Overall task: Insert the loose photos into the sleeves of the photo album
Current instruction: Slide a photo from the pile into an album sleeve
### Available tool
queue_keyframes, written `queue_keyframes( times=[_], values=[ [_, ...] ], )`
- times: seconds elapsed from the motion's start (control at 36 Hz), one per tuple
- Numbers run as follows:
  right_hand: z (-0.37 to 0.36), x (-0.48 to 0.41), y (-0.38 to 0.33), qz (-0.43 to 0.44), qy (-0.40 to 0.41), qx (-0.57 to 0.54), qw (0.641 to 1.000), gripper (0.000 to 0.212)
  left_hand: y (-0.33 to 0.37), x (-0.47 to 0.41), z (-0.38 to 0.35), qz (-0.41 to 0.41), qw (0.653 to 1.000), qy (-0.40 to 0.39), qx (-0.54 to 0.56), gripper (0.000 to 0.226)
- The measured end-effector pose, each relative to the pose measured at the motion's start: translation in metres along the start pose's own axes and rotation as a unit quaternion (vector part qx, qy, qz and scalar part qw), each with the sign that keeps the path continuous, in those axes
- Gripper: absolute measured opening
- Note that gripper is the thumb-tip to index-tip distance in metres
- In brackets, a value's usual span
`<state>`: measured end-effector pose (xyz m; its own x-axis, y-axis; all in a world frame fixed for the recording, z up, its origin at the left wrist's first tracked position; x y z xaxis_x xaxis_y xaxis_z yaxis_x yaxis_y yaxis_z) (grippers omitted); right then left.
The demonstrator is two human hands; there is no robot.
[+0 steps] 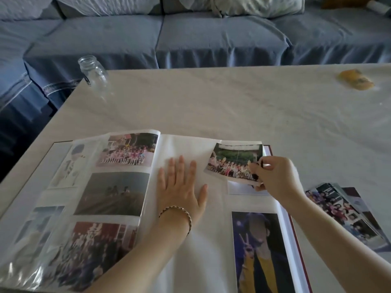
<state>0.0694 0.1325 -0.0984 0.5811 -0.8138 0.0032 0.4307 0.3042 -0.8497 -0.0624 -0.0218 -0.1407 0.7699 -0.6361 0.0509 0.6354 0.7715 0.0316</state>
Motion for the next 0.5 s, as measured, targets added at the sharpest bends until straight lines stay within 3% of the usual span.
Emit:
queue_keyframes(
  times=[0.17,0.33,0.39,0.5],
  values=[
    [0.001,-0.022,0.008,-0.064,-0.051,-0.042,0.996,0.025,-0.001,-0.001,-0.001,0.014,0.999,0.028,0.019,0.068],
    [-0.026,-0.04,-0.002,-0.046,-0.105,-0.031,0.993,0.032,0.001,-0.002,0.0,0.005,1.0,0.017,0.023,0.069],
    [-0.038,-0.043,-0.006,-0.038,-0.122,-0.018,0.992,0.032,0.0,0.0,0.001,0.01,1.0,-0.008,0.02,0.074],
    [-0.051,-0.046,-0.012,-0.025,-0.14,0.012,0.99,0.03,0.001,0.0,-0.001,0.0,1.0,0.015,0.007,0.086]
  ],
)
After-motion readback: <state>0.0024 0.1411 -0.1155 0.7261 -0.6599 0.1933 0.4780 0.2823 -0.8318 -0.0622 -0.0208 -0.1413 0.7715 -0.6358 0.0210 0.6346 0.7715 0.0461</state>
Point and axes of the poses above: each hand's wrist, its own x-axis away from the middle knuckle, its own z-axis out of the back of the hand, y = z × x, the point moved 3 cm from there along -x, towards the middle knuckle, and after that the axes turned 11 degrees about z, right-handed, at the moved point
